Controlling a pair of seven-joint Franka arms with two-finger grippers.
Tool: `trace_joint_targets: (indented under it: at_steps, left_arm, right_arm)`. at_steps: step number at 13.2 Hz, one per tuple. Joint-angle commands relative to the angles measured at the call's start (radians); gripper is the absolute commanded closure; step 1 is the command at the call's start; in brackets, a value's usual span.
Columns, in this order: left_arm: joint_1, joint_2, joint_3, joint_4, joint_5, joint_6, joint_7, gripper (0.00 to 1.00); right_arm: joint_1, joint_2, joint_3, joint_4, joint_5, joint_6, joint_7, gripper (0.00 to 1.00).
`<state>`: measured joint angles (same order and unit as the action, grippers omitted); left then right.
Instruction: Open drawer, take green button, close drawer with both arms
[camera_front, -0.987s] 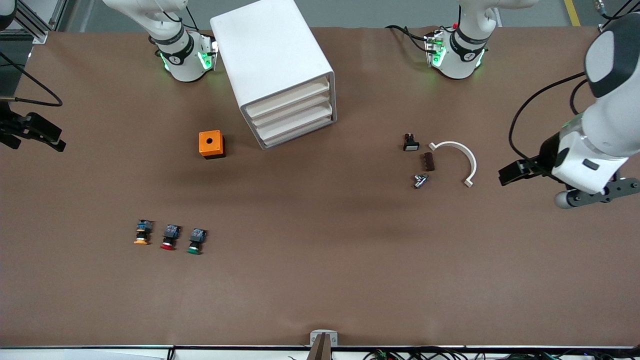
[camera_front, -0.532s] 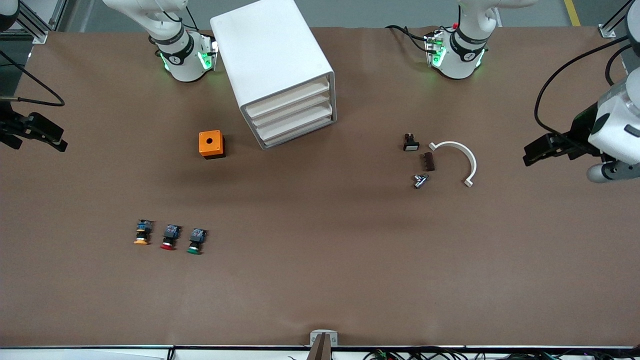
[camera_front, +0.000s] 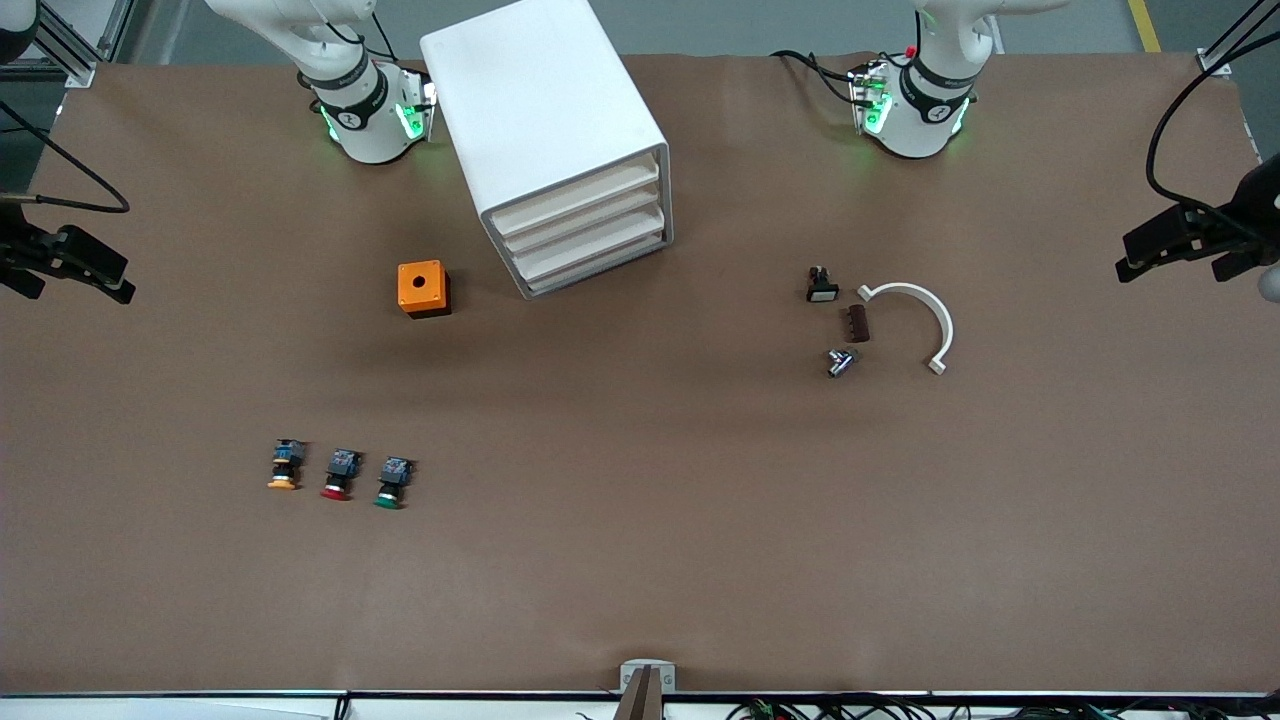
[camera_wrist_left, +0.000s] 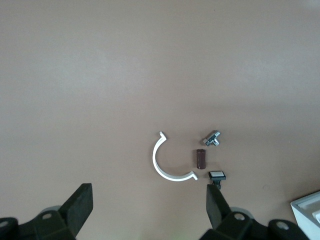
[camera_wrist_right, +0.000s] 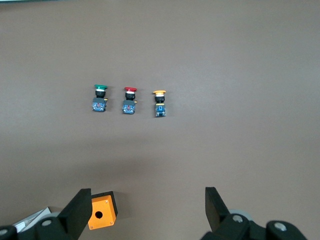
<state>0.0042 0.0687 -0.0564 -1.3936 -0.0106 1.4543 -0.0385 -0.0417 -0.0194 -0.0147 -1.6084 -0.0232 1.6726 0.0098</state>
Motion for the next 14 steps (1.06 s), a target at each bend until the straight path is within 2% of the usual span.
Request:
trace_joint_targets:
  at_steps: [1, 3, 14]
  left_arm:
    - [0.002, -0.137, -0.008, -0.18, -0.005, 0.063, 0.009, 0.0]
    - [-0.001, -0.184, -0.01, -0.241, -0.005, 0.078, -0.001, 0.0]
    - [0.008, -0.17, -0.02, -0.216, 0.009, 0.06, 0.002, 0.0]
  right_arm:
    - [0.008, 0.007, -0.001, 0.018, -0.018, -0.005, 0.001, 0.0]
    - [0.006, 0.007, -0.001, 0.018, -0.018, -0.005, 0.001, 0.0]
    - [0.008, 0.007, -0.001, 0.018, -0.018, -0.005, 0.004, 0.0]
